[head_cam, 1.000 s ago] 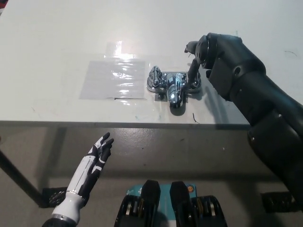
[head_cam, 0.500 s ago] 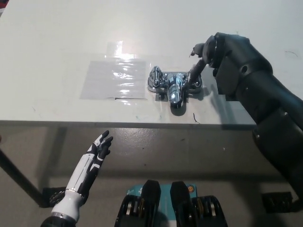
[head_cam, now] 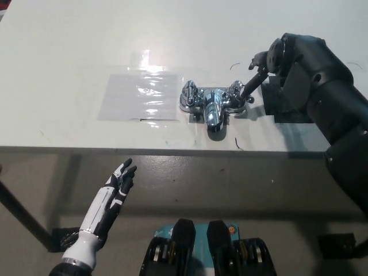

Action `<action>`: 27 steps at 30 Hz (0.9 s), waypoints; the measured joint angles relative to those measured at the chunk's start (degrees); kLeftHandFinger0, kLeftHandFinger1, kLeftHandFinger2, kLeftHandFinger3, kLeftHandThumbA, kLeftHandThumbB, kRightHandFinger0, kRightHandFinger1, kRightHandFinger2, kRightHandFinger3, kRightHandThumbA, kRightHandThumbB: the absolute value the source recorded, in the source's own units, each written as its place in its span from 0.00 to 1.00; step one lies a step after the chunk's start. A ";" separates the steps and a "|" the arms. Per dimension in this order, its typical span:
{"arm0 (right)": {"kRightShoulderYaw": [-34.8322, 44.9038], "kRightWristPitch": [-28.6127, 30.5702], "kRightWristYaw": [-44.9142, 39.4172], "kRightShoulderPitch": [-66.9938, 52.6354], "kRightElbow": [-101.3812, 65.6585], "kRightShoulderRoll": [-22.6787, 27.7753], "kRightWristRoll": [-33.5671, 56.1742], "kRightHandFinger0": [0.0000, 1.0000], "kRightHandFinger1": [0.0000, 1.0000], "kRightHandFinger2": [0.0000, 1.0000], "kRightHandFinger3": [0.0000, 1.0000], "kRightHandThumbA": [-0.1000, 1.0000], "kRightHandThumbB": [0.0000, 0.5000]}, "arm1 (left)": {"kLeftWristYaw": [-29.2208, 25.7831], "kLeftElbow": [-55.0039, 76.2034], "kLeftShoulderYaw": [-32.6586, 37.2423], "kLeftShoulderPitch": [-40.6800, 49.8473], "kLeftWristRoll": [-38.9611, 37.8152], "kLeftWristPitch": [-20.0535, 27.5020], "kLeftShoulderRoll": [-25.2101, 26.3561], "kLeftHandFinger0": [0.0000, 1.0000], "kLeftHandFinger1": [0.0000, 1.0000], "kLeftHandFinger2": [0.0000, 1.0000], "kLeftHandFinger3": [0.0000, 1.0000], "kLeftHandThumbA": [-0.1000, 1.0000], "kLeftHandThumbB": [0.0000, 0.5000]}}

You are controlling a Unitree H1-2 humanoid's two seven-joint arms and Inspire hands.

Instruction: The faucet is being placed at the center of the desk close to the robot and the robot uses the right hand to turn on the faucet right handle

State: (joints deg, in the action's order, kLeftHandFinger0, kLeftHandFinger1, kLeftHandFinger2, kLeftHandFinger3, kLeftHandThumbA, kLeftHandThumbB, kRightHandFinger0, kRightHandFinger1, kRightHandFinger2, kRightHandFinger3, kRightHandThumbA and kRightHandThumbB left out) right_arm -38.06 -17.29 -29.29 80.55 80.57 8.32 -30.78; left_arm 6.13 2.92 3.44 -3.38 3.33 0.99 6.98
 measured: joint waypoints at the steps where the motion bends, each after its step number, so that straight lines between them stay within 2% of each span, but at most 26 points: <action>1: -0.06 0.02 0.02 0.00 0.00 0.08 -0.03 1.00 1.00 1.00 1.00 1.00 0.62 | 0.00 0.00 0.00 0.00 0.00 0.00 0.00 1.00 1.00 1.00 1.00 0.93 0.18; 6: -0.13 0.05 0.03 0.00 0.00 0.56 -0.14 1.00 1.00 1.00 1.00 1.00 0.60 | 0.01 0.00 -0.10 0.00 -0.09 -0.01 0.00 1.00 1.00 1.00 1.00 0.93 0.19; 8: -0.30 0.06 0.20 0.00 0.00 0.58 -0.25 1.00 1.00 1.00 1.00 1.00 0.70 | 0.01 0.00 -0.21 0.00 -0.13 -0.07 0.00 1.00 1.00 1.00 1.00 0.93 0.19; 10: -0.53 0.03 1.33 -0.04 -0.09 0.58 -0.46 1.00 1.00 1.00 1.00 1.00 0.57 | 0.01 -0.01 -0.36 0.00 -0.20 -0.05 0.01 1.00 1.00 1.00 1.00 0.93 0.18; 11: -0.50 0.01 1.97 -0.14 -0.25 0.58 -0.53 1.00 1.00 1.00 1.00 1.00 0.54 | 0.01 -0.01 -0.38 0.00 -0.21 -0.04 0.01 1.00 1.00 1.00 1.00 0.94 0.18; 16: 0.77 -0.13 6.43 -1.53 -0.84 0.42 -0.44 1.00 1.00 1.00 1.00 0.98 0.48 | -0.01 -0.19 -0.38 0.03 -0.15 -0.02 0.00 1.00 1.00 1.00 1.00 0.93 0.19; 19: 1.42 -0.15 9.48 -2.27 -0.85 0.31 -0.40 1.00 1.00 1.00 1.00 0.97 0.50 | 0.00 -0.31 -0.39 0.04 -0.16 -0.03 -0.05 1.00 1.00 1.00 1.00 0.92 0.20; 25: 2.49 -0.26 14.73 -3.17 -0.82 0.30 -0.35 1.00 1.00 1.00 1.00 0.98 0.55 | 0.01 -0.53 -0.40 0.04 -0.22 -0.02 -0.04 1.00 1.00 1.00 1.00 0.91 0.11; 27: 2.83 -0.37 15.86 -3.27 -0.82 0.30 -0.31 1.00 1.00 1.00 1.00 0.95 0.56 | 0.01 -0.65 -0.41 0.04 -0.28 -0.01 -0.04 1.00 1.00 1.00 1.00 0.89 0.06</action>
State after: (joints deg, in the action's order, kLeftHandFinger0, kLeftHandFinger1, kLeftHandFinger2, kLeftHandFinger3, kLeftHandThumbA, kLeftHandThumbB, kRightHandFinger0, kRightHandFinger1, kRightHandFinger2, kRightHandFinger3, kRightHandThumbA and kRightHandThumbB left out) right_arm -35.23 -17.65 -13.43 77.27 79.75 8.62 -31.09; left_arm 6.14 2.27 3.03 -3.34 3.05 0.98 6.94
